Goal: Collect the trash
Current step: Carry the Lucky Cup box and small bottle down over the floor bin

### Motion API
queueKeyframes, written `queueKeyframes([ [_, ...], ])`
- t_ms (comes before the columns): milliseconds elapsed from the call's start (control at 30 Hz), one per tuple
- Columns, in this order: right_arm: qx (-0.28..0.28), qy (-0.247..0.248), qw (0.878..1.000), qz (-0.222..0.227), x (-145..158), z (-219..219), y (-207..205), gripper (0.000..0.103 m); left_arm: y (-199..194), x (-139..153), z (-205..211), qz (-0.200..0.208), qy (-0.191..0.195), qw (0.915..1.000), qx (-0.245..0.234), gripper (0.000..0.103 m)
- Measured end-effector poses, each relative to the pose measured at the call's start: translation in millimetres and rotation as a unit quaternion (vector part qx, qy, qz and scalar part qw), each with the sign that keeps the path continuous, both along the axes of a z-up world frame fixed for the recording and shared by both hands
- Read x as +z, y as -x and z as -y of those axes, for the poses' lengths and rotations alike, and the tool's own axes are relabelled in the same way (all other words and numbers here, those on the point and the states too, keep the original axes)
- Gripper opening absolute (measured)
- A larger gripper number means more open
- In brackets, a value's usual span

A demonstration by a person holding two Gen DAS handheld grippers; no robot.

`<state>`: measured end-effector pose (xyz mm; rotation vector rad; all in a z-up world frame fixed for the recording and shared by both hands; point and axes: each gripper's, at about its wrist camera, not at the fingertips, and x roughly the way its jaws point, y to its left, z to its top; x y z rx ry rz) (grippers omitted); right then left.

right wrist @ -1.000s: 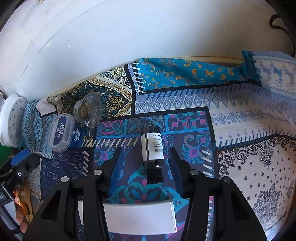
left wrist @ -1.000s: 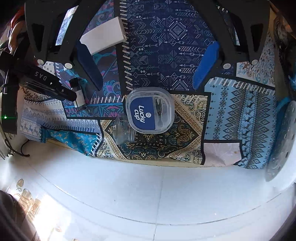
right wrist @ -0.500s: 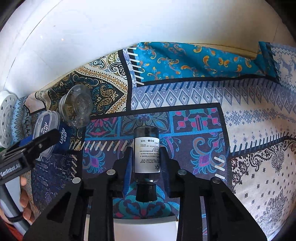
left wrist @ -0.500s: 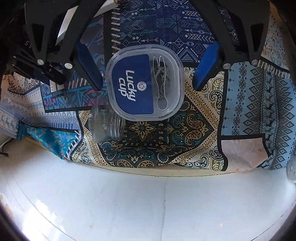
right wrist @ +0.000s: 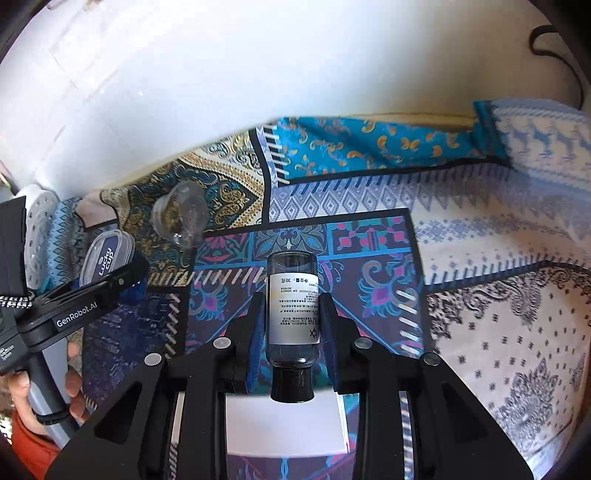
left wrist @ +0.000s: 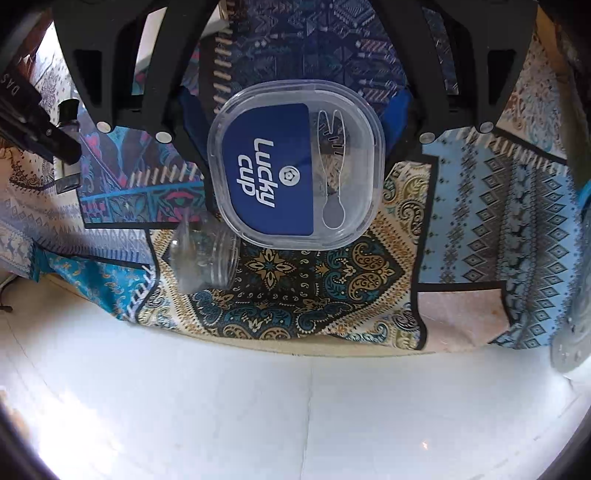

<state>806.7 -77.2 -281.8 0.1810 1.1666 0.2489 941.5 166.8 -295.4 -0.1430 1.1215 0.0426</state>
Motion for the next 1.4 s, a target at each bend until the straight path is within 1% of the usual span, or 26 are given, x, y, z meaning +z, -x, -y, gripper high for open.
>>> queueKeyframes([
  [100, 0.003, -0.010, 1.000, 0.019, 22, 13, 17, 0.026, 18, 21, 4, 0.015, -0.003, 0.9999, 0.006, 0.077],
  [200, 0.013, -0.010, 0.999, 0.048, 49, 25, 40, 0.026, 44, 46, 6, 0.035, 0.011, 0.9991, 0.021, 0.077],
  [333, 0.031, -0.020, 0.996, 0.082, 78, 35, 77, 0.026, 96, 83, 19, 0.075, 0.014, 0.9962, 0.042, 0.077],
  [400, 0.047, -0.022, 0.995, 0.090, 85, 41, 96, 0.026, 120, 98, 20, 0.086, 0.010, 0.9947, 0.056, 0.077],
  [533, 0.078, -0.033, 0.992, 0.090, 94, 50, 138, 0.026, 182, 115, 37, 0.103, 0.013, 0.9912, 0.082, 0.077],
  [700, 0.111, -0.037, 0.989, 0.093, 106, 61, 191, 0.026, 252, 133, 65, 0.111, 0.009, 0.9894, 0.093, 0.077],
  [800, 0.118, -0.039, 0.987, 0.101, 112, 65, 219, 0.026, 289, 135, 77, 0.111, 0.003, 0.9895, 0.093, 0.077],
  [900, 0.119, -0.048, 0.986, 0.106, 117, 69, 248, 0.026, 322, 133, 84, 0.107, 0.007, 0.9903, 0.089, 0.077],
  [1000, 0.111, -0.051, 0.986, 0.111, 119, 69, 279, 0.026, 356, 131, 88, 0.104, 0.007, 0.9914, 0.080, 0.077],
  [1100, 0.095, -0.043, 0.988, 0.116, 117, 64, 310, 0.026, 394, 125, 88, 0.105, 0.012, 0.9927, 0.058, 0.077],
  [1200, 0.070, -0.035, 0.990, 0.113, 109, 58, 344, 0.026, 429, 118, 88, 0.105, 0.007, 0.9939, 0.034, 0.077],
  [1333, 0.050, -0.026, 0.994, 0.098, 92, 45, 389, 0.026, 484, 102, 81, 0.095, 0.025, 0.9950, 0.014, 0.077],
  [1400, 0.042, -0.018, 0.995, 0.089, 80, 40, 411, 0.026, 508, 91, 79, 0.088, 0.025, 0.9958, 0.004, 0.077],
])
